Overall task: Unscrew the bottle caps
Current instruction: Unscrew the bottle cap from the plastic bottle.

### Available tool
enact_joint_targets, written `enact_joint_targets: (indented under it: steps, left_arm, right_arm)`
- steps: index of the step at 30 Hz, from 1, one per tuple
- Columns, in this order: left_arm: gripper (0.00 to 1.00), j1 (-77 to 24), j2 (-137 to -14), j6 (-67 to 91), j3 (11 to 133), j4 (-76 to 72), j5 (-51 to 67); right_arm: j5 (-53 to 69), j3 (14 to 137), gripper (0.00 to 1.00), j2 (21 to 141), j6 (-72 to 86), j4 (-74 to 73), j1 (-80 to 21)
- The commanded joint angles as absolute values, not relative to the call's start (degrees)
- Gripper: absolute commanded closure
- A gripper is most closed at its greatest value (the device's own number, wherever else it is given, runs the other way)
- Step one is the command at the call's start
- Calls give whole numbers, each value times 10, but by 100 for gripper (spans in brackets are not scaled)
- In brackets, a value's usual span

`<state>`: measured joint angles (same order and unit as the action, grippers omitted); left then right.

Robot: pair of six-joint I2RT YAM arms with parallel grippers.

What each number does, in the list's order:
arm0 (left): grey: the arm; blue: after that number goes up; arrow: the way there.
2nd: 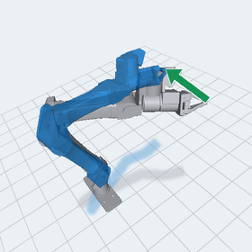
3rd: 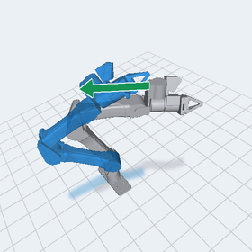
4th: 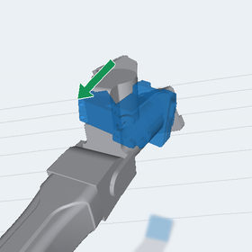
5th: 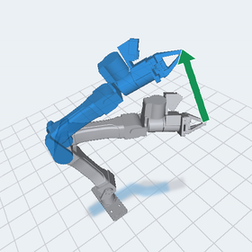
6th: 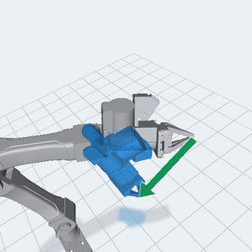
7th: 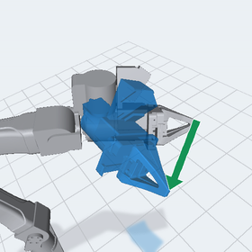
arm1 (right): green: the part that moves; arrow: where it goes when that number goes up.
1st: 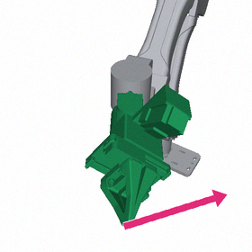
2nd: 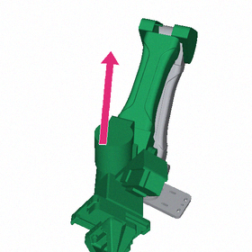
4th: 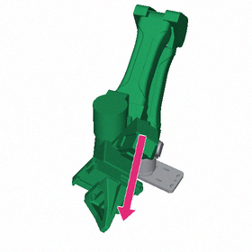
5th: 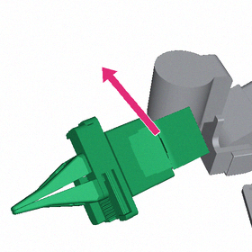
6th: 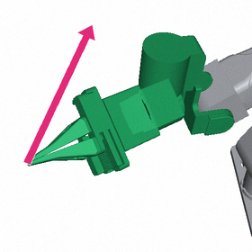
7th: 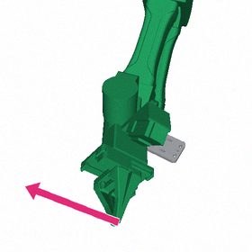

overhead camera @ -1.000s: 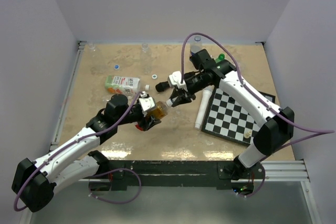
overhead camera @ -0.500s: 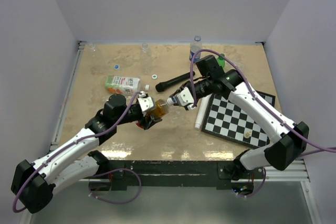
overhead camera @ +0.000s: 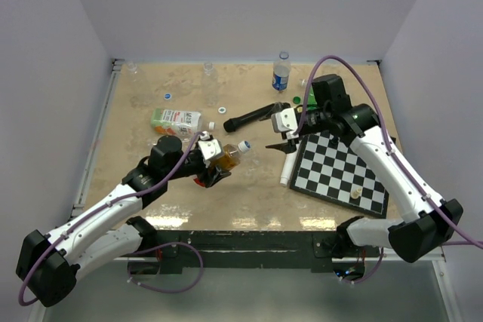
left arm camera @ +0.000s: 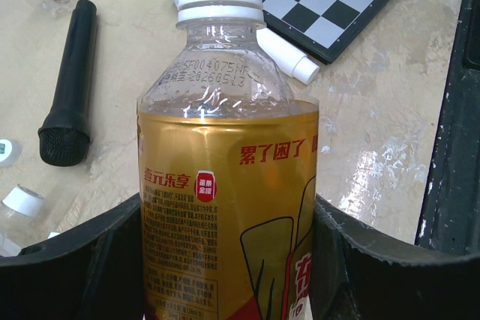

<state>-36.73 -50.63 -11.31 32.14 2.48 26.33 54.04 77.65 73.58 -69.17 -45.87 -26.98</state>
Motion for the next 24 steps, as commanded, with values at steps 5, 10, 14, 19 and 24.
enact_joint_targets:
  steps: [5,10,14,19,24]
  left_arm:
    - [100,-365,-504,-107,329,14,260]
    - [100,-365,-506,-108,330,12,261]
    - [100,-365,-505,-108,330,13,262]
    - [100,-364,-504,-106,330,13,261]
    - [100,-364,-507,-107,330,13,261]
  right_arm:
    - [567,745,26,701,-563,-460,-249]
    - [587,745,27,702,-513,-471,-249]
    - [600,738,28,703,-419,-422,-249]
    - [607,736,27,714,-269,-360,-249]
    - [578,719,26,717,-96,-273,-249]
